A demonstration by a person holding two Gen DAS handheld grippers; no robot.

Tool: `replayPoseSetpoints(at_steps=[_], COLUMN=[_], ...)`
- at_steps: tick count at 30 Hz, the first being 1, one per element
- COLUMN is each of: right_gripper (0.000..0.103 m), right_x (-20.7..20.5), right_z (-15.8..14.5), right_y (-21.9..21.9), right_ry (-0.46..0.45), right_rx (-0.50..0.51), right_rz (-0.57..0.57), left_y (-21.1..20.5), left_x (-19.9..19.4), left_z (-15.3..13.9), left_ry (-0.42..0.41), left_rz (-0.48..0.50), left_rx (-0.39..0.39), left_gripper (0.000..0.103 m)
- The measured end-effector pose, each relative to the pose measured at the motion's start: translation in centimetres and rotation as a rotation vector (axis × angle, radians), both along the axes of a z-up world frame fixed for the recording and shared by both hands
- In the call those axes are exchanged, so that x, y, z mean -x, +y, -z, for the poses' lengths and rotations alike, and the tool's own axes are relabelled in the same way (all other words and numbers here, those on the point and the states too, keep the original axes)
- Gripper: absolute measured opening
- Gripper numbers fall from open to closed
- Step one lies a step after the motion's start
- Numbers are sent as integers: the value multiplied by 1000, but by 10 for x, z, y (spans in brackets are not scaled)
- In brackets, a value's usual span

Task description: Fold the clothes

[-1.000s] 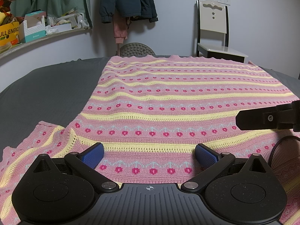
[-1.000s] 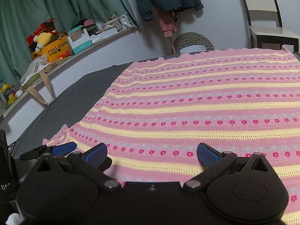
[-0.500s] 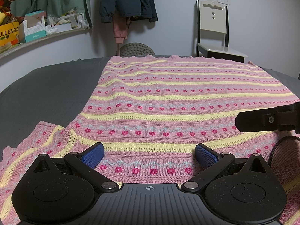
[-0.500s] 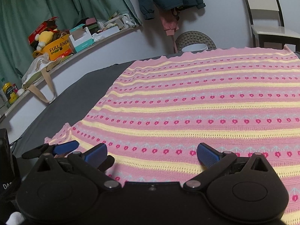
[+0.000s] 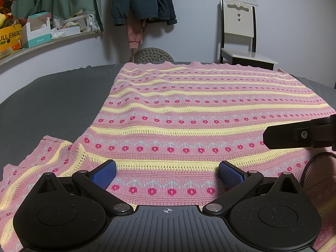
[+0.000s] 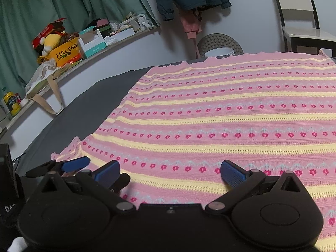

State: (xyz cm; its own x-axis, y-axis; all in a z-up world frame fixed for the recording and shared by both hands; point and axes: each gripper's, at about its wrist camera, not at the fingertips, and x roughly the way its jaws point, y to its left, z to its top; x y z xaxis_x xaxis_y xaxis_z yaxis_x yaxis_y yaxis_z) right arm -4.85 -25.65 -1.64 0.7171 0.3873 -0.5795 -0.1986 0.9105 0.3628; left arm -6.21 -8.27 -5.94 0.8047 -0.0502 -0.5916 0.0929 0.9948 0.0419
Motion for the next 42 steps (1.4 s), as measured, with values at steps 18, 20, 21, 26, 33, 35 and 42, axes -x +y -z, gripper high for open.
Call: replayPoseSetpoints(at_steps=[18, 20, 21, 26, 33, 35, 42], right_gripper=[103, 103, 103, 103, 103, 103, 103], right_x=[25, 28, 28, 21, 5, 3, 5], right_z=[-29, -35, -38, -43, -35, -32, -28], right_y=[16, 10, 7, -13, -37, -39, -42], right_ry=[-332, -352, -354, -322, -200, -180, -177], right_rx=[233, 162, 129, 58, -81, -94, -113], right_rz=[70, 46, 45, 83, 144, 149, 136], left_y=[0, 0, 0, 0, 1, 1, 13], left_x=[1, 1, 1, 1, 1, 0, 1], left_z=[0, 0, 0, 0, 1, 0, -11], left_ry=[-1, -1, 0, 0, 0, 2, 8], left_rz=[0, 0, 0, 0, 1, 1, -16], left_rx=[-1, 0, 0, 1, 2, 4, 23], left_gripper=[103, 103, 103, 103, 103, 103, 103])
